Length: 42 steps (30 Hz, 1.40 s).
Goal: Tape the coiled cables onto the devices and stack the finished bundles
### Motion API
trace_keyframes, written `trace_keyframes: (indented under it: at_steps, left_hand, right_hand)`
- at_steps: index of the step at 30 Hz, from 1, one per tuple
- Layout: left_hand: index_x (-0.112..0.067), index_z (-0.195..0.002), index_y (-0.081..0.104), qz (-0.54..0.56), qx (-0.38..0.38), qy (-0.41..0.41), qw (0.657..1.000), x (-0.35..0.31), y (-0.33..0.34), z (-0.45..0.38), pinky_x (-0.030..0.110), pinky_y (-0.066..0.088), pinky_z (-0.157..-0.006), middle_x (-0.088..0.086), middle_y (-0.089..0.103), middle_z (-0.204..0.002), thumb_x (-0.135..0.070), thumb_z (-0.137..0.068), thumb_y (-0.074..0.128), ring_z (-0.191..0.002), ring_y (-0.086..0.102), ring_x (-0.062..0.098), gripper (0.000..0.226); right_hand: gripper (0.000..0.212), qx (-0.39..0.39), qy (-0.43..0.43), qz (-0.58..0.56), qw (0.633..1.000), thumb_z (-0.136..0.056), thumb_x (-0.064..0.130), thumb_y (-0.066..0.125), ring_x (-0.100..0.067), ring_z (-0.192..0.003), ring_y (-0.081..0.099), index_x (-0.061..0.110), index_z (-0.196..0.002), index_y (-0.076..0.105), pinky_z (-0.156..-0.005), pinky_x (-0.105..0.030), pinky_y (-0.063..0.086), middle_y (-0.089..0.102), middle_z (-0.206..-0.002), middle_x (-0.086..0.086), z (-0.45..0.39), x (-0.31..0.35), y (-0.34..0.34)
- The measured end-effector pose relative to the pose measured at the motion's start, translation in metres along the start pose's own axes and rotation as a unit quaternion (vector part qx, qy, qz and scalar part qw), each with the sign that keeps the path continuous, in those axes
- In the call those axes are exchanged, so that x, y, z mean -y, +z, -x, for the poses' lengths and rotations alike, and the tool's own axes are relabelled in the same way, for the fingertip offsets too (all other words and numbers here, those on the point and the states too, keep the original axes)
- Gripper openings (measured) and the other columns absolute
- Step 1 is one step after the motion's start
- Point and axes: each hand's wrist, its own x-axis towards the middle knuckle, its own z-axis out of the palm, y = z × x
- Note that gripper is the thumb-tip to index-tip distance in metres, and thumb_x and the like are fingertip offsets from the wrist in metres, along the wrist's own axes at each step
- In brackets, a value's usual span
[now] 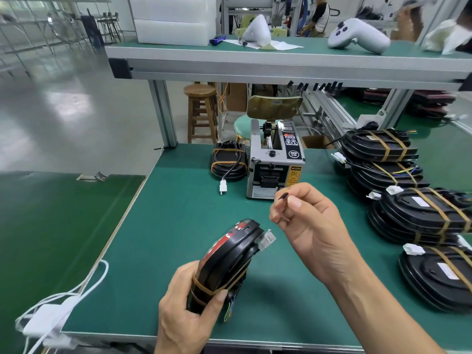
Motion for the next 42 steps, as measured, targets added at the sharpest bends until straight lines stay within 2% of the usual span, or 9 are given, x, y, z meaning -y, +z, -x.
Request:
trace_keyframes:
  at_steps: [4, 9, 12, 16, 21, 24, 28, 38, 42]
  left_hand:
    - [-0.045, -0.131, 0.066, 0.003, 0.003, 0.002, 1.0, 0.002, 0.001, 0.0, 0.021, 0.056, -0.085, 0.0, 0.076, -0.108, -0.06, -0.093, 0.075, -0.095, 0.075, 0.019, 0.042]
    - [-0.047, -0.133, 0.065, 0.005, 0.005, 0.012, 1.0, 0.004, 0.0, 0.001, 0.022, 0.056, -0.087, -0.001, 0.076, -0.109, -0.055, -0.092, 0.076, -0.096, 0.075, 0.02, 0.043]
    - [-0.046, -0.132, 0.064, 0.006, 0.009, 0.013, 1.0, 0.004, -0.001, 0.002, 0.026, 0.057, -0.086, 0.0, 0.076, -0.109, -0.052, -0.093, 0.077, -0.096, 0.075, 0.022, 0.042]
    - [-0.043, -0.132, 0.064, 0.009, 0.023, 0.015, 1.0, 0.004, -0.001, 0.003, 0.038, 0.06, -0.083, 0.0, 0.075, -0.109, -0.047, -0.093, 0.078, -0.095, 0.074, 0.026, 0.042]
    - [-0.029, -0.128, 0.066, 0.013, 0.032, 0.007, 0.999, 0.005, 0.0, 0.005, 0.047, 0.06, -0.082, 0.006, 0.074, -0.11, -0.049, -0.095, 0.077, -0.097, 0.072, 0.031, 0.04]
    - [-0.025, -0.127, 0.068, 0.005, 0.033, 0.001, 0.999, 0.006, -0.001, 0.006, 0.045, 0.06, -0.08, 0.005, 0.073, -0.109, -0.053, -0.096, 0.075, -0.096, 0.072, 0.029, 0.042]
    - [-0.024, -0.128, 0.068, 0.01, 0.034, -0.002, 0.999, 0.004, 0.0, 0.006, 0.046, 0.06, -0.08, 0.005, 0.073, -0.11, -0.052, -0.096, 0.076, -0.097, 0.072, 0.03, 0.043]
    - [-0.03, -0.129, 0.067, 0.025, 0.032, 0.004, 0.999, 0.001, 0.0, 0.004, 0.042, 0.059, -0.082, 0.004, 0.073, -0.113, -0.049, -0.096, 0.078, -0.099, 0.073, 0.029, 0.04]
    - [-0.028, -0.129, 0.067, 0.021, 0.033, 0.006, 0.999, 0.0, 0.0, 0.005, 0.042, 0.06, -0.083, 0.004, 0.073, -0.114, -0.048, -0.095, 0.078, -0.101, 0.073, 0.029, 0.041]
  right_hand:
    - [0.004, 0.004, -0.001, -0.006, 1.0, -0.077, 0.018, 0.074, -0.021, -0.078, 0.061, 0.02, -0.08, 0.073, -0.079, -0.031, 0.05, 0.067, -0.086, -0.007, 0.003, -0.001, 0.001]
    - [0.012, -0.064, 0.052, 0.121, 0.989, -0.07, 0.035, 0.08, -0.014, -0.086, 0.064, 0.025, -0.074, 0.074, -0.084, -0.031, 0.047, 0.071, -0.087, -0.002, 0.005, -0.003, -0.004]
    - [0.015, -0.071, 0.097, 0.203, 0.972, -0.07, 0.037, 0.079, -0.014, -0.089, 0.065, 0.024, -0.076, 0.076, -0.085, -0.031, 0.049, 0.075, -0.091, -0.003, 0.007, -0.001, -0.007]
    - [0.006, -0.041, 0.136, 0.29, 0.947, -0.078, 0.029, 0.078, -0.007, -0.086, 0.067, 0.026, -0.073, 0.079, -0.082, -0.028, 0.05, 0.08, -0.099, -0.001, 0.006, 0.009, 0.0]
    - [0.019, 0.016, 0.183, 0.372, 0.91, -0.09, 0.015, 0.076, -0.006, -0.092, 0.068, 0.02, -0.072, 0.079, -0.092, -0.036, 0.05, 0.08, -0.101, 0.006, 0.001, 0.025, 0.005]
    - [0.013, 0.044, 0.2, 0.4, 0.894, -0.084, 0.023, 0.082, -0.006, -0.088, 0.067, 0.013, -0.077, 0.078, -0.088, -0.034, 0.048, 0.08, -0.101, -0.001, -0.003, 0.034, 0.013]
    - [0.032, 0.057, 0.197, 0.435, 0.877, -0.069, 0.038, 0.076, -0.013, -0.082, 0.055, 0.01, -0.084, 0.078, -0.08, -0.036, 0.038, 0.075, -0.106, -0.017, -0.005, 0.037, 0.023]
    - [0.039, 0.037, 0.208, 0.445, 0.87, -0.064, 0.038, 0.076, -0.012, -0.082, 0.056, 0.004, -0.082, 0.075, -0.081, -0.034, 0.037, 0.073, -0.106, -0.018, -0.004, 0.034, 0.025]
    - [0.055, 0.037, 0.204, 0.444, 0.872, -0.055, 0.047, 0.075, -0.013, -0.082, 0.047, -0.001, -0.082, 0.07, -0.08, -0.036, 0.029, 0.067, -0.107, -0.025, -0.003, 0.033, 0.026]
